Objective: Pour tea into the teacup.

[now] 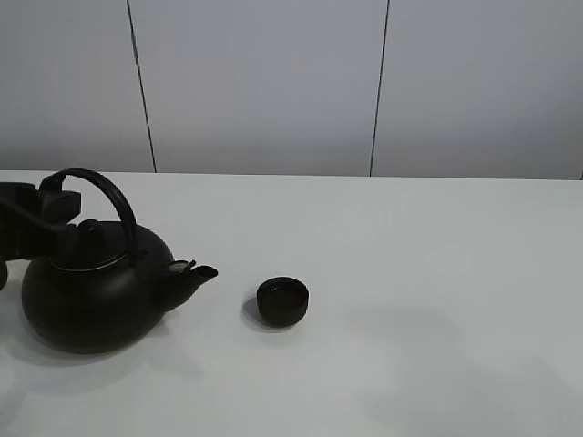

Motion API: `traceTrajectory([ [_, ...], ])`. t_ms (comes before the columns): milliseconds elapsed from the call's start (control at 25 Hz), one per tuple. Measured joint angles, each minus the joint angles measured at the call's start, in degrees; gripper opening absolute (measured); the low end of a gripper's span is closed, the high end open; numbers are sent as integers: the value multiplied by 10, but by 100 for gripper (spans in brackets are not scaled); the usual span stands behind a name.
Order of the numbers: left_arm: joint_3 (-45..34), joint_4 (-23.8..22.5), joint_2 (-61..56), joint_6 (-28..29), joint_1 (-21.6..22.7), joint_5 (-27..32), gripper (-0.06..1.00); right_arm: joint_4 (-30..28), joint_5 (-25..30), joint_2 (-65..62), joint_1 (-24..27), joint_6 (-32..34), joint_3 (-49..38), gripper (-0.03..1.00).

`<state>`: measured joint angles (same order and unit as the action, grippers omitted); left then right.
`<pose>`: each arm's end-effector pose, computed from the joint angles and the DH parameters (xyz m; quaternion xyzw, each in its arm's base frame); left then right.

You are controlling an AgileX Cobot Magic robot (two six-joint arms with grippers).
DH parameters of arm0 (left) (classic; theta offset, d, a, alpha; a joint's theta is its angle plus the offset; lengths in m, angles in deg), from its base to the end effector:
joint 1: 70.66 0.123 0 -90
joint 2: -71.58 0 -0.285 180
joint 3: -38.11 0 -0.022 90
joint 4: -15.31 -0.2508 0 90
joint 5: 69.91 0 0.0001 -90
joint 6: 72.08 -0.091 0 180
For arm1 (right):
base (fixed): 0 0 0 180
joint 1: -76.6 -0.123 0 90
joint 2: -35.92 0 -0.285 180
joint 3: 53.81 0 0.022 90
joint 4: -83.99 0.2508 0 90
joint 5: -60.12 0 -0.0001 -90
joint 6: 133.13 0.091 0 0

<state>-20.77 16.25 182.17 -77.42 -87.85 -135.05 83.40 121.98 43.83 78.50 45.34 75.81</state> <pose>0.2448 -0.0743 0.1246 0.1471 0.7760 -0.0596 0.6105 -0.0019 -0.0008 0.2670 0.0030 0.8667 -0.0201 0.4985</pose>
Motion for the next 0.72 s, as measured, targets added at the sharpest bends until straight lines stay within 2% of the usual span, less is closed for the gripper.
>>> traceTrajectory([
  [240,-42,11,-8,1,0,0,38,0,0,0,0,0,0,49],
  [400,-67,56,-44,9,2,0,38,0,-1,0,0,0,0,49],
  [520,-72,70,-68,34,35,2,38,0,-1,0,0,0,0,49],
  [600,-63,40,-81,59,73,33,38,0,-1,0,0,0,0,49],
  [720,-25,-38,-92,117,145,132,38,0,-1,0,0,0,0,49],
])
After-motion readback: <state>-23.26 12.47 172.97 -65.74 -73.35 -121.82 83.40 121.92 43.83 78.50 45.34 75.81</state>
